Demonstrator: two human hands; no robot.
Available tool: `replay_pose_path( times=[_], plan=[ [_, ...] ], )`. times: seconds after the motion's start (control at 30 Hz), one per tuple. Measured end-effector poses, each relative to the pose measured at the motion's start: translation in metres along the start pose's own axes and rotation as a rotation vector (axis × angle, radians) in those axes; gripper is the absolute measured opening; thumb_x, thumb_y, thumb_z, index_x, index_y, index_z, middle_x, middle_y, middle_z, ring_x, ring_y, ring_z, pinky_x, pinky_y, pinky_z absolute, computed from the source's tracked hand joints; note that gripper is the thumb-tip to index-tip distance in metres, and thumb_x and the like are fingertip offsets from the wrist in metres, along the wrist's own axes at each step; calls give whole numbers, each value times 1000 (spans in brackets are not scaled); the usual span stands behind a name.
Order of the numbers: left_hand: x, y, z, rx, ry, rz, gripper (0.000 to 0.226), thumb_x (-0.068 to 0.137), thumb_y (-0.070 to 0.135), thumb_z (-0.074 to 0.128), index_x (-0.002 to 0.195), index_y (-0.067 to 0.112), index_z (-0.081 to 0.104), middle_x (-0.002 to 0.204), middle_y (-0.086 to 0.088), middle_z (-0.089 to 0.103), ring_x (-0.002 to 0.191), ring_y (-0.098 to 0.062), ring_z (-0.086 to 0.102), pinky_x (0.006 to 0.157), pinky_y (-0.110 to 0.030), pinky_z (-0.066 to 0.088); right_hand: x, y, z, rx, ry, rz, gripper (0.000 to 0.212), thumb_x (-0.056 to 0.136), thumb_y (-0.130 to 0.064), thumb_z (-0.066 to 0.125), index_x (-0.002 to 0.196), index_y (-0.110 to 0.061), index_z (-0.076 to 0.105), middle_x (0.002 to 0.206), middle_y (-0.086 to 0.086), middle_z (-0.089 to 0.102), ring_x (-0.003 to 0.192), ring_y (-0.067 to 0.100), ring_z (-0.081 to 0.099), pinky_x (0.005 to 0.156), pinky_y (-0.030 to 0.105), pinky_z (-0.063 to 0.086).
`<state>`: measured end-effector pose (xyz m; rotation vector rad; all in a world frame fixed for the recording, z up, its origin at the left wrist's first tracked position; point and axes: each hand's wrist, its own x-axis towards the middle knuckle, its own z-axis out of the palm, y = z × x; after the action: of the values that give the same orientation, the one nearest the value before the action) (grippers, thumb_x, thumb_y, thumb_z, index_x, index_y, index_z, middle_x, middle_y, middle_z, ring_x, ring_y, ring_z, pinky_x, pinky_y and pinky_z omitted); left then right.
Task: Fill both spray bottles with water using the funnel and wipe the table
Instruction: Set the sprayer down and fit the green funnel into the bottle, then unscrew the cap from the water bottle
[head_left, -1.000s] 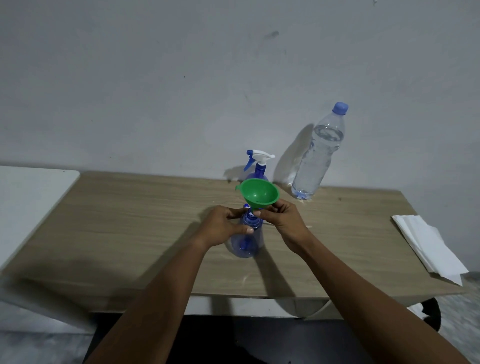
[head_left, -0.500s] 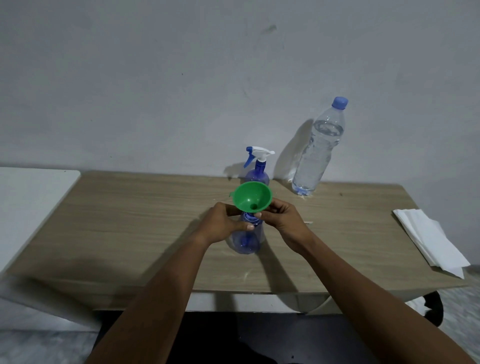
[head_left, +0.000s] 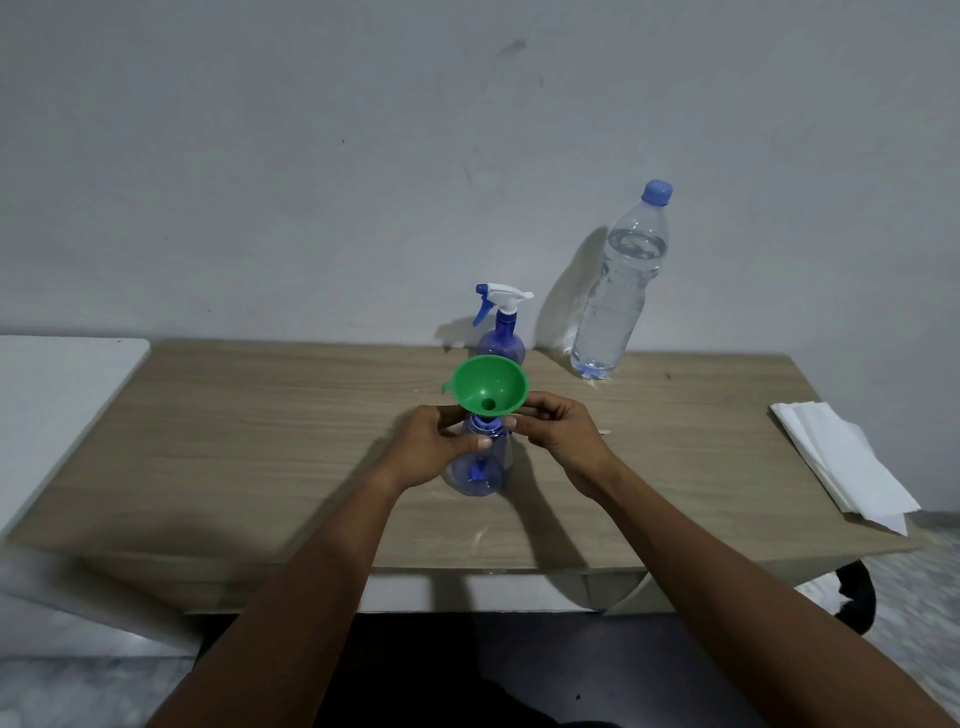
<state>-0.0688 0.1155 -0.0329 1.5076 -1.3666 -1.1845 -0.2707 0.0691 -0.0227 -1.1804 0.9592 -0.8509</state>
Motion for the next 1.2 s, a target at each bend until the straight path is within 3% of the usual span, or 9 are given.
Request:
replay_pose_path(
  times=[0.13, 0.37, 0.5, 0.63, 0.7, 0.83, 0.97, 1.07, 1.2],
  plan=[
    [-8, 7, 11, 2, 68, 20, 46, 82, 11, 79, 126, 7, 67, 120, -2, 72, 101, -15, 70, 75, -15, 55, -6, -1, -8, -52, 41, 22, 33, 82, 14, 71, 115, 12, 66, 83, 1, 77, 72, 0, 72, 60, 8, 49],
    [-32, 15, 32, 102, 312, -96, 72, 74, 32, 86, 139, 23, 56, 134, 5, 60, 121, -15, 55, 98, -30, 46, -17, -10, -33, -115, 58, 46, 29, 83, 10, 73, 111, 7, 68, 83, 3, 72, 63, -7, 67, 57, 5, 46],
    [-65, 35, 60, 448, 564, -269, 44, 76, 57, 72, 111, 30, 71, 109, 1, 74, 100, -25, 68, 81, -32, 54, -20, -21, -59, -174, 82, 45, 27, 83, 5, 76, 110, 5, 70, 88, 10, 71, 64, -5, 67, 57, 6, 46],
    [-71, 51, 96, 570, 335, -372, 32, 77, 61, 68, 85, 31, 77, 89, 5, 75, 89, -20, 68, 73, -27, 50, -17, -43, -93, -235, 112, 10, 26, 82, 0, 80, 106, 1, 73, 90, 9, 72, 71, 3, 67, 65, 9, 49],
    [-58, 55, 110, 507, 248, -343, 35, 74, 66, 68, 81, 32, 76, 83, 14, 75, 83, -10, 68, 79, -28, 53, -12, -58, -108, -278, 124, -19, 23, 81, -3, 82, 103, -3, 75, 89, 7, 72, 74, 7, 66, 69, 12, 51],
    [-16, 87, 137, 295, 228, -205, 23, 77, 47, 74, 82, 25, 77, 83, 14, 76, 86, -2, 71, 88, -29, 56, 10, -97, -140, -420, 115, -118, 16, 83, -12, 82, 98, -14, 76, 95, -1, 75, 83, 11, 69, 79, 22, 54],
    [40, 137, 147, 286, 278, -66, 18, 79, 40, 74, 94, 31, 77, 95, 15, 76, 94, -5, 69, 92, -31, 55, 49, -154, -162, -683, 182, -300, 34, 86, -30, 76, 119, -25, 71, 122, -3, 67, 96, 18, 69, 86, 33, 55],
    [81, 172, 147, 298, 310, -29, 45, 83, 43, 72, 125, 30, 67, 121, 10, 69, 113, -9, 64, 90, -22, 46, 82, -201, -165, -832, 264, -467, 46, 93, -34, 68, 137, -29, 57, 138, 6, 52, 104, 22, 64, 94, 38, 53],
    [116, 203, 148, 251, 298, 43, 67, 88, 38, 72, 147, 25, 43, 143, 2, 54, 127, -21, 54, 96, -29, 47, 117, -233, -164, -1051, 142, -420, 43, 99, -34, 60, 139, -21, 56, 141, 10, 54, 119, 28, 60, 99, 35, 46]
  ],
)
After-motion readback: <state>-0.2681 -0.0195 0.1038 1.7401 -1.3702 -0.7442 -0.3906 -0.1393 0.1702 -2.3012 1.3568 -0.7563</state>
